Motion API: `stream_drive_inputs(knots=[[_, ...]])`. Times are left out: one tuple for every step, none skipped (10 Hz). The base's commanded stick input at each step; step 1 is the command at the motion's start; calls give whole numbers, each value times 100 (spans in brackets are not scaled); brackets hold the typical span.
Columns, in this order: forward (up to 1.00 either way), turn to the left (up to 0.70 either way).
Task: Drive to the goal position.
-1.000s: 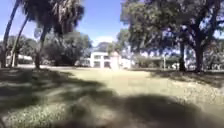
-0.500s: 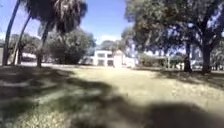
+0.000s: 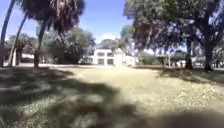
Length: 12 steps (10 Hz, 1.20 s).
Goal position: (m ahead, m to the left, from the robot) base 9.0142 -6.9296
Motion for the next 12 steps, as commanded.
stream_drive_inputs(knots=[[70, 0], [70, 0], [70, 0], [70, 0], [70, 0], [70, 0], [70, 0], [70, 0], [70, 0], [70, 0], [70, 0], [70, 0]])
